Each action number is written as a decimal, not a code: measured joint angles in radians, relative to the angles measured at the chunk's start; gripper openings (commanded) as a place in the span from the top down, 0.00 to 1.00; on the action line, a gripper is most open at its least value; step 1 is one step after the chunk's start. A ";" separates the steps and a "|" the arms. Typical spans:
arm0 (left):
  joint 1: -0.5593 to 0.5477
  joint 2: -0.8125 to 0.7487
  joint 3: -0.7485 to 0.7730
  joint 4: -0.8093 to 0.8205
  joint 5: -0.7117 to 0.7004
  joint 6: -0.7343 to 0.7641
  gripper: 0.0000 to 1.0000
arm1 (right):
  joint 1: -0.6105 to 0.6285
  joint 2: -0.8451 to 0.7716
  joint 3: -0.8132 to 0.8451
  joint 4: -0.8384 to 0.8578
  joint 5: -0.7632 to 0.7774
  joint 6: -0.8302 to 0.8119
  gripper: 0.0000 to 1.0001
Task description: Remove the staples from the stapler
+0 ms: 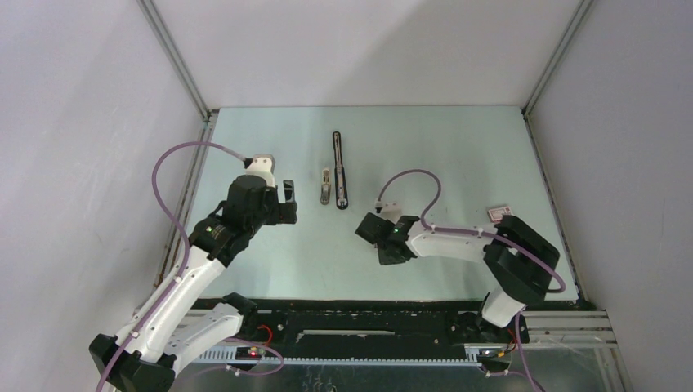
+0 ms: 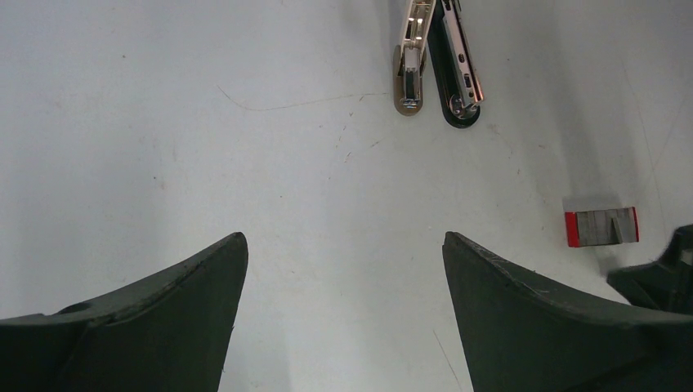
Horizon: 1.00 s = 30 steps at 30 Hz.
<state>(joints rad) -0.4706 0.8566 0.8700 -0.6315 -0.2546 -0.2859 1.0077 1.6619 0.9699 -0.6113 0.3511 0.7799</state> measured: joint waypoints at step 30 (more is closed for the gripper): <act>0.000 0.000 0.000 0.000 0.000 0.000 0.05 | -0.303 -0.319 -0.313 0.171 -0.213 -0.087 0.24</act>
<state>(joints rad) -0.4706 0.8570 0.8700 -0.6315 -0.2543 -0.2855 0.7052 1.3430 0.6567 -0.4408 0.1379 0.6933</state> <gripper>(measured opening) 0.944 0.759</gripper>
